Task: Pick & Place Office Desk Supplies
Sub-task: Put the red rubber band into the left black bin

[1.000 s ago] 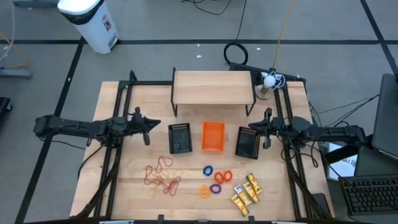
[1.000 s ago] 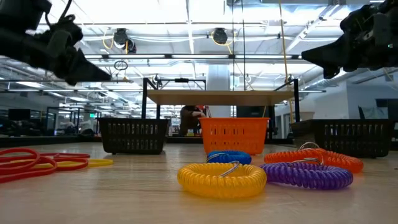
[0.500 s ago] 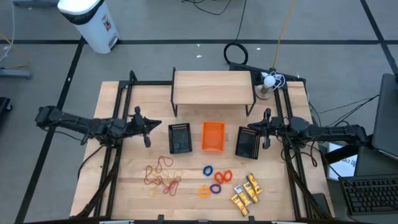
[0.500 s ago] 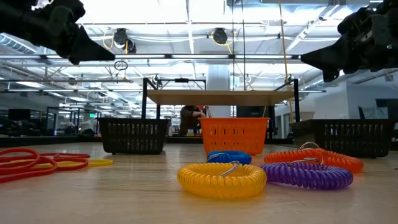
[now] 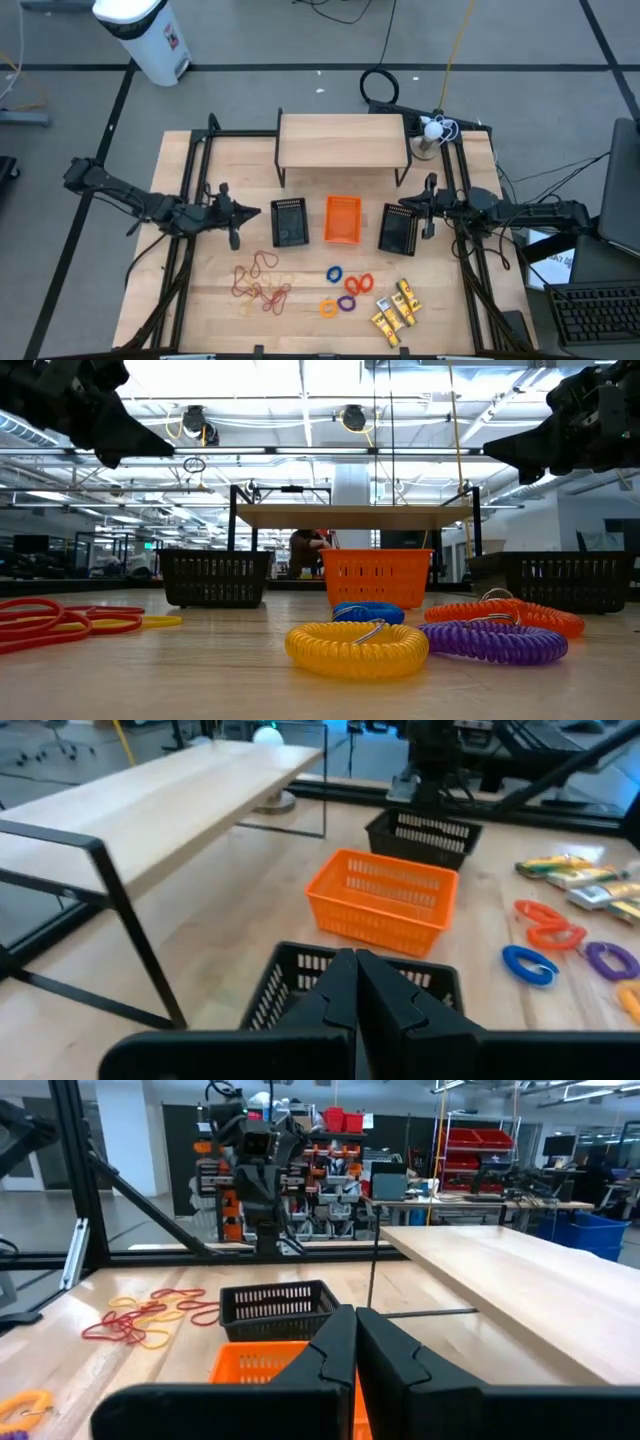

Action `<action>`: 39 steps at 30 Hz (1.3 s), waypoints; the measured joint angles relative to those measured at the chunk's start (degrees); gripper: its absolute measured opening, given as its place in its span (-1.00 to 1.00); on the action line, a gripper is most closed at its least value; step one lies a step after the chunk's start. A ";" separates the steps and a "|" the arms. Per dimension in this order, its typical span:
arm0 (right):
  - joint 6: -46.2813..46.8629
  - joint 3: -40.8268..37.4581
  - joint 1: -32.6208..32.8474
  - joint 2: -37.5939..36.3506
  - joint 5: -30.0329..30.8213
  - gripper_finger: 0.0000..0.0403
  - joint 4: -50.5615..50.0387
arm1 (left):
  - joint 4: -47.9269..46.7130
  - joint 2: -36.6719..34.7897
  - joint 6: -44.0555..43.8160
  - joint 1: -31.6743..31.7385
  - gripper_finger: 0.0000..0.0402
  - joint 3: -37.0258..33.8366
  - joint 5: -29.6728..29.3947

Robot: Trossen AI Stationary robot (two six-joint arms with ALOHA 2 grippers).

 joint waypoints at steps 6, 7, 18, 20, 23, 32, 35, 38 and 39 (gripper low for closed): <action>1.92 0.00 0.00 0.02 -0.20 -1.00 -0.19 | -17.18 11.10 -8.69 -2.33 -1.00 13.81 0.42; 2.20 0.00 0.00 0.02 -0.20 -1.00 -0.22 | -22.84 13.59 -11.84 -2.41 -1.00 17.05 1.43; 2.23 0.00 0.00 0.02 -0.37 -1.00 -0.26 | -51.68 34.46 -35.58 -2.61 -0.84 28.16 13.85; 2.23 0.00 0.00 0.02 -0.37 -0.99 -0.26 | -51.34 37.04 -35.26 -2.61 -0.77 27.94 16.75; 2.23 0.00 0.00 0.02 -0.38 -0.98 -0.31 | -49.90 40.79 -33.29 -2.54 -0.62 27.94 19.64; 2.29 0.00 0.00 0.02 -0.39 -0.98 -0.31 | -41.26 49.16 -27.23 -2.39 -0.13 27.89 25.78; 3.33 0.00 0.00 0.02 -0.40 -0.98 -0.32 | -40.92 50.52 -28.39 -1.87 -0.02 27.89 25.96; 3.62 0.00 0.00 0.02 -0.42 -0.98 -0.43 | -40.92 51.76 -29.26 -1.46 0.06 27.89 25.93; 3.65 0.00 0.00 0.02 -0.42 -0.98 -0.47 | -40.90 52.19 -29.30 -1.30 0.07 27.89 26.00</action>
